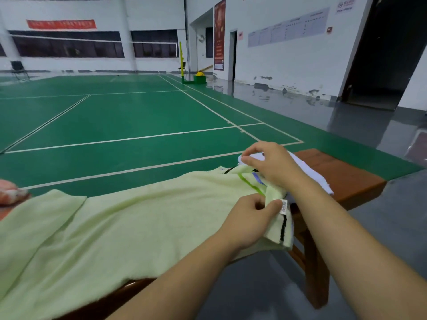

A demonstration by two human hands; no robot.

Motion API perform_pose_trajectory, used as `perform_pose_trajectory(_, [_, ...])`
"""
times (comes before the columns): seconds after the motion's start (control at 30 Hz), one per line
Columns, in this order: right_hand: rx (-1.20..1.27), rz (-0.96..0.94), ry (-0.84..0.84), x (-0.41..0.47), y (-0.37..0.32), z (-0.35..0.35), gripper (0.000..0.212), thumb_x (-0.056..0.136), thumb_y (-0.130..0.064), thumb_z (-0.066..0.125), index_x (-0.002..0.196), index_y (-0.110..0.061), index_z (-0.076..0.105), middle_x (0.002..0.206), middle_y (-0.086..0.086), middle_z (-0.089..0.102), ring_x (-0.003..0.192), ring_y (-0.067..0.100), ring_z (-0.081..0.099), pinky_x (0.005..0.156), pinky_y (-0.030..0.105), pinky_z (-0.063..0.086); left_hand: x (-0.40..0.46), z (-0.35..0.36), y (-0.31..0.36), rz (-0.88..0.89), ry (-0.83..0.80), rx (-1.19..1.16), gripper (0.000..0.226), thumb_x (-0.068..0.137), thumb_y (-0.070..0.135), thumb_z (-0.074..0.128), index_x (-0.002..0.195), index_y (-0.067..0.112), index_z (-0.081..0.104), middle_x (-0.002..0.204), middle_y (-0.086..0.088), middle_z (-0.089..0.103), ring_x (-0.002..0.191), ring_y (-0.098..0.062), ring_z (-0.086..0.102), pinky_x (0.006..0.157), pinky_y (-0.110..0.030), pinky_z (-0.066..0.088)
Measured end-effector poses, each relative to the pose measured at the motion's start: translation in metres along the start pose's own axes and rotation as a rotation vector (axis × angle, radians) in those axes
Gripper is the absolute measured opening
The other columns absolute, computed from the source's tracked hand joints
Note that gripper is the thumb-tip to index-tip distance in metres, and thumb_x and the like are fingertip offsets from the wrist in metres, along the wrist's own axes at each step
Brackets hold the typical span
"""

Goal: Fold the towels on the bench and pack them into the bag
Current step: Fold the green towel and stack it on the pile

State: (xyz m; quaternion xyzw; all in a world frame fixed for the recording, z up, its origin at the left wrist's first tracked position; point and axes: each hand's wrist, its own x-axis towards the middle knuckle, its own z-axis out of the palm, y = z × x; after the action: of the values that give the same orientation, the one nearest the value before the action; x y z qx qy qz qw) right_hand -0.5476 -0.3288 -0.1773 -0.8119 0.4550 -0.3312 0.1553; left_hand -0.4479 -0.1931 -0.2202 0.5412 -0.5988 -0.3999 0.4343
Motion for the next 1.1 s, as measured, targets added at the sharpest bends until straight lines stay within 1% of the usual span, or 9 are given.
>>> perform_pose_trajectory(0.17, [-0.322,0.045,-0.200,0.001,0.010,0.018,0.032,0.085,-0.058,0.071,0.103,-0.032,0.073,0.097,-0.006,0.068,0.093,0.016,0.061,0.082,0.038,0.052,0.000,-0.005,-0.004,-0.008,-0.033,0.043,0.039,0.096,0.040,0.062,0.073,0.016,0.042,0.069,-0.001,0.035,0.061,-0.012,0.032,0.061,-0.032,0.029])
perform_pose_trajectory(0.27, [-0.230,0.105,-0.090,0.003,0.016,0.020,0.019,0.081,-0.053,0.077,0.079,-0.034,0.073,0.085,-0.011,0.069,0.085,0.014,0.062,0.077,0.037,0.053,0.001,-0.010,-0.006,-0.018,-0.031,-0.015,0.044,0.095,0.043,0.065,0.067,0.020,0.039,0.062,0.008,0.034,0.056,-0.009,0.030,0.057,-0.028,0.028])
perform_pose_trajectory(0.47, [0.168,0.283,0.147,0.008,0.024,0.012,0.045,0.090,-0.045,0.072,0.064,-0.011,0.060,0.044,-0.008,0.047,0.036,0.008,0.038,0.044,0.024,0.035,0.003,-0.016,-0.004,-0.081,-0.042,-0.281,0.039,0.085,0.044,0.071,0.070,0.018,0.046,0.076,-0.006,0.036,0.073,-0.021,0.034,0.073,-0.037,0.028])
perform_pose_trajectory(0.63, [0.659,0.604,0.300,0.013,0.039,0.004,0.048,0.094,-0.045,0.067,0.083,0.002,0.065,0.073,0.017,0.065,0.061,0.023,0.058,0.061,0.045,0.055,0.007,-0.019,-0.005,-0.144,-0.004,-0.527,0.020,0.074,0.032,0.073,0.076,0.013,0.066,0.082,-0.012,0.059,0.083,-0.025,0.058,0.082,-0.040,0.046])
perform_pose_trajectory(0.77, [1.044,0.782,0.231,0.012,0.027,-0.004,0.046,0.101,-0.048,0.054,0.093,-0.004,0.066,0.074,0.010,0.075,0.065,0.024,0.072,0.054,0.036,0.060,0.010,-0.020,-0.005,-0.209,-0.013,-0.659,0.051,0.072,0.032,0.073,0.108,-0.005,0.067,0.109,-0.018,0.072,0.099,-0.031,0.067,0.105,-0.054,0.046])
perform_pose_trajectory(0.87, [1.108,0.782,-0.078,0.008,0.021,-0.011,0.081,0.089,-0.077,0.042,0.090,-0.004,0.077,0.089,0.020,0.076,0.078,0.032,0.075,0.068,0.046,0.063,0.009,-0.017,-0.002,-0.245,-0.062,-0.755,0.037,0.083,0.024,0.068,0.112,0.002,0.072,0.113,-0.019,0.074,0.100,-0.031,0.071,0.101,-0.048,0.051])
perform_pose_trajectory(0.93, [1.093,0.773,-0.185,0.007,0.020,-0.011,0.087,0.083,-0.080,0.053,0.112,0.000,0.075,0.111,0.026,0.071,0.099,0.039,0.072,0.084,0.055,0.059,0.008,-0.015,0.003,-0.232,-0.096,-0.817,0.024,0.089,0.017,0.061,0.106,0.007,0.074,0.104,-0.016,0.076,0.090,-0.026,0.072,0.089,-0.039,0.057])
perform_pose_trajectory(1.0, [1.131,0.790,-0.152,0.007,0.022,-0.009,0.081,0.085,-0.069,0.063,0.127,0.000,0.067,0.122,0.026,0.067,0.111,0.041,0.067,0.094,0.058,0.054,0.006,-0.012,0.006,-0.216,-0.103,-0.849,0.019,0.091,0.014,0.057,0.101,0.008,0.073,0.097,-0.013,0.075,0.085,-0.024,0.071,0.082,-0.035,0.057])
perform_pose_trajectory(1.1, [1.243,0.837,0.029,0.009,0.031,-0.010,0.056,0.095,-0.059,0.055,0.106,-0.006,0.070,0.098,0.020,0.074,0.088,0.035,0.073,0.076,0.048,0.061,0.005,-0.002,0.013,-0.190,-0.097,-0.858,0.010,0.091,0.012,0.057,0.095,0.010,0.066,0.093,-0.013,0.070,0.084,-0.025,0.068,0.082,-0.035,0.054])
